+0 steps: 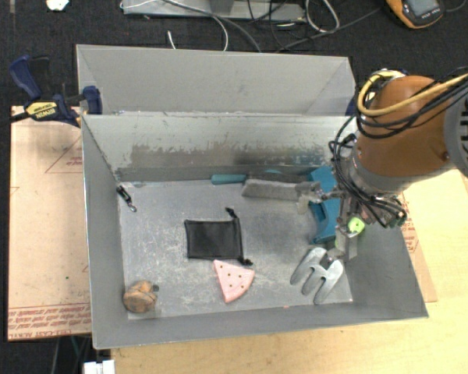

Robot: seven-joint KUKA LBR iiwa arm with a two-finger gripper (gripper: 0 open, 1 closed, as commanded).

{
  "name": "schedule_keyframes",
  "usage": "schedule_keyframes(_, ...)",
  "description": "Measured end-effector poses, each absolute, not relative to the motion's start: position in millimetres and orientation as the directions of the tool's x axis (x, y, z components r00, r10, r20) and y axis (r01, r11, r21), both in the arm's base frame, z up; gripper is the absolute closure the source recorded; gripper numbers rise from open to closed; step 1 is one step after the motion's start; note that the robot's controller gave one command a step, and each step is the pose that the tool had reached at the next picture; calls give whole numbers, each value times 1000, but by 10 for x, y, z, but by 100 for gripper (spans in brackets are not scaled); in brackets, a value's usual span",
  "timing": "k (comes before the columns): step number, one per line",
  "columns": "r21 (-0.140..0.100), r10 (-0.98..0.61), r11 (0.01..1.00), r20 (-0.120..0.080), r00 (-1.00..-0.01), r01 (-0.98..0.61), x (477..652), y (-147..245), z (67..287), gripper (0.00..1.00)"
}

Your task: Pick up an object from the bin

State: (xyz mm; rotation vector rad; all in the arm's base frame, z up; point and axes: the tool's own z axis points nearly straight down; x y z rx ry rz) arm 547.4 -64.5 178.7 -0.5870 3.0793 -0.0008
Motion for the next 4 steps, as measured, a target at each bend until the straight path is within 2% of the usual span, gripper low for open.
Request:
schedule_keyframes(1,-1,-378,926,-8,-926,-378,5974,-626,1639,0)
schedule_keyframes(2,-1,-240,971,-4,-971,-240,6021,-887,1580,0)
schedule_keyframes(3,4,-690,724,-18,-724,-690,6186,-1368,834,0)
schedule_keyframes(4,-10,-701,713,-15,-713,-701,6157,-1332,958,100)
